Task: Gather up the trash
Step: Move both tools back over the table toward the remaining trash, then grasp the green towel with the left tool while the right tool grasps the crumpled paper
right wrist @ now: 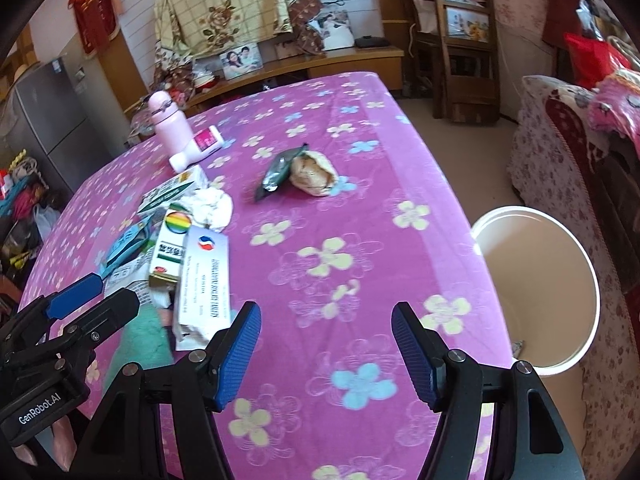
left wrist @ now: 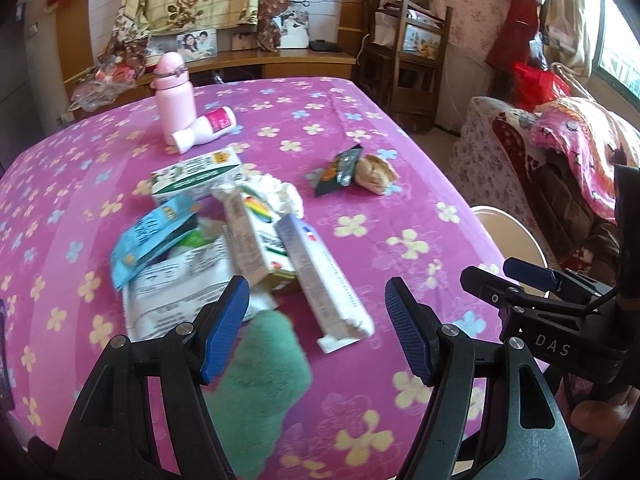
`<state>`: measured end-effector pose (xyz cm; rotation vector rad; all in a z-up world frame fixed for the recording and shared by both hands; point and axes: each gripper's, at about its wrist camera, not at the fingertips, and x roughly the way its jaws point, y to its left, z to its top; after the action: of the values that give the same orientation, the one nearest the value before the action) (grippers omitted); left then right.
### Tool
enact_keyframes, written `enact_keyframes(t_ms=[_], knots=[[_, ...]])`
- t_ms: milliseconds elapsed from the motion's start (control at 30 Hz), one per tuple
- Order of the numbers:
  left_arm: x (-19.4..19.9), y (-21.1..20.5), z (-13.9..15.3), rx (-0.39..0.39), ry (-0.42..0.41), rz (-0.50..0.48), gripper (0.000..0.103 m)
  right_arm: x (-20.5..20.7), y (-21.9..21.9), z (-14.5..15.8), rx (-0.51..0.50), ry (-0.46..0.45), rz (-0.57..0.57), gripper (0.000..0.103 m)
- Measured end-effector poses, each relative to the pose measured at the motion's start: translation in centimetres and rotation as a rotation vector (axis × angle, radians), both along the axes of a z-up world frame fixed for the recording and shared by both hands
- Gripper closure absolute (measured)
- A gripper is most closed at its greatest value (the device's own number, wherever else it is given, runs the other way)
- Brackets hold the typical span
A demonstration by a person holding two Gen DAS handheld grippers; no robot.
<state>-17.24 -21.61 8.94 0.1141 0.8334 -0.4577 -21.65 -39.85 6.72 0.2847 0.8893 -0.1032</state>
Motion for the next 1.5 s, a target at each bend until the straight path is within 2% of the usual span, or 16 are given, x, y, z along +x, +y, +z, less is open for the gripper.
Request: enact_keyframes(t_ms=[167, 333, 567, 800, 1200, 1400, 1500], knots=[[0.0, 1.7, -0.3, -0.003, 0.017, 0.010, 0.033, 0.5, 1.3, -0.1, -0.003, 0.005, 0.026, 0.037], [-0.3, 3.4, -0.8, -0.012, 0.043, -0.019, 0.033, 0.7, 2.0, -0.3, 0.002, 0.014, 0.044, 0.037], [-0.5, 6.1, -2.4, -0.082, 0.138, -0.061, 0.033, 1.0, 2.3, -0.7, 0.012, 0.023, 0.047, 0.032], [-0.9, 6.0, -4.4, -0.022, 0.172, -0.096, 0.033, 1.8, 2.3, -1.4, 0.025, 0.039, 0.053, 0.032], [-0.3, 4.6, -7.2, 0.100, 0.182, -0.118, 0.033, 3.8, 1.7, -2.2, 0.037, 0.069, 0.063, 0.032], [0.5, 4.7, -7.6, 0.052, 0.214, -0.107, 0.037, 4.3, 1.4, -2.6, 0.040, 0.081, 0.062, 0.032], [0.7, 4.5, -7.5, 0.033, 0.224, -0.105, 0.046, 4.5, 1.2, -2.7, 0.038, 0.086, 0.063, 0.032]])
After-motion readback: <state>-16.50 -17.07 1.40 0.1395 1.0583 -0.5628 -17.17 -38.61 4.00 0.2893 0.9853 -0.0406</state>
